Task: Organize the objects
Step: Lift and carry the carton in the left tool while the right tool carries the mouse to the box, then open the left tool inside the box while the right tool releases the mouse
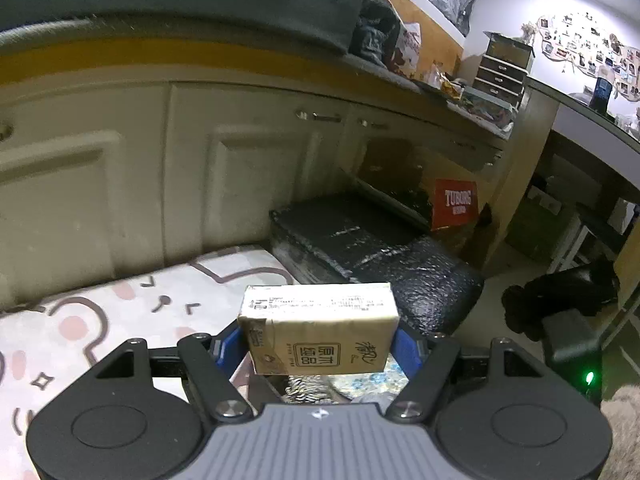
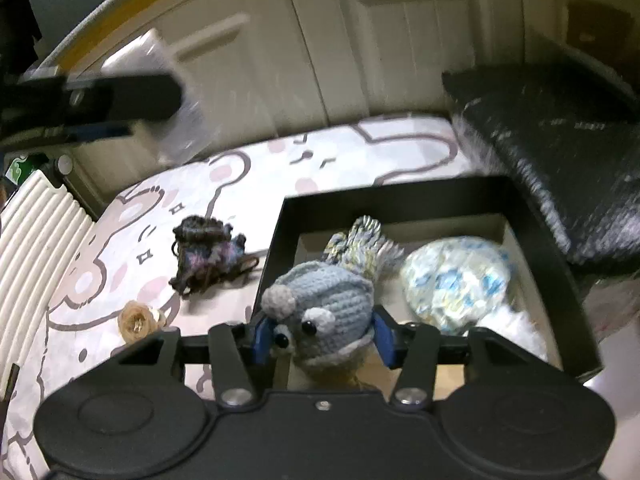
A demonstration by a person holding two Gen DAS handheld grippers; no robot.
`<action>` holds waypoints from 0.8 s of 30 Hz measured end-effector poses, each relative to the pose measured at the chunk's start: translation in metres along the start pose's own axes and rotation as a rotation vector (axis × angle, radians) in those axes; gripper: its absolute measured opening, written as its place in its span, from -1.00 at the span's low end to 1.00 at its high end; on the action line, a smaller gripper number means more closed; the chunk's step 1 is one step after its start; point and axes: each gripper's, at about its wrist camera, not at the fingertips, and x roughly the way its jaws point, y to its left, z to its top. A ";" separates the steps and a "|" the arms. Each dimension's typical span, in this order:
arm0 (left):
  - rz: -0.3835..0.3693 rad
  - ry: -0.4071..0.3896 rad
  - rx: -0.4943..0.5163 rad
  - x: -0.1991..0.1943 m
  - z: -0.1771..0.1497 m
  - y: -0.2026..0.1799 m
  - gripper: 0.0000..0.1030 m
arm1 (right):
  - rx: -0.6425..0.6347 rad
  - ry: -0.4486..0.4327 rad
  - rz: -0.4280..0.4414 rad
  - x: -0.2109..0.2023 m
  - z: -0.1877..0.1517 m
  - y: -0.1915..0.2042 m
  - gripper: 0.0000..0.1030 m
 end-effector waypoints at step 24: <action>-0.170 0.302 0.524 0.111 -0.024 -0.060 0.43 | 0.042 -0.029 -0.047 -0.057 -0.019 -0.027 0.16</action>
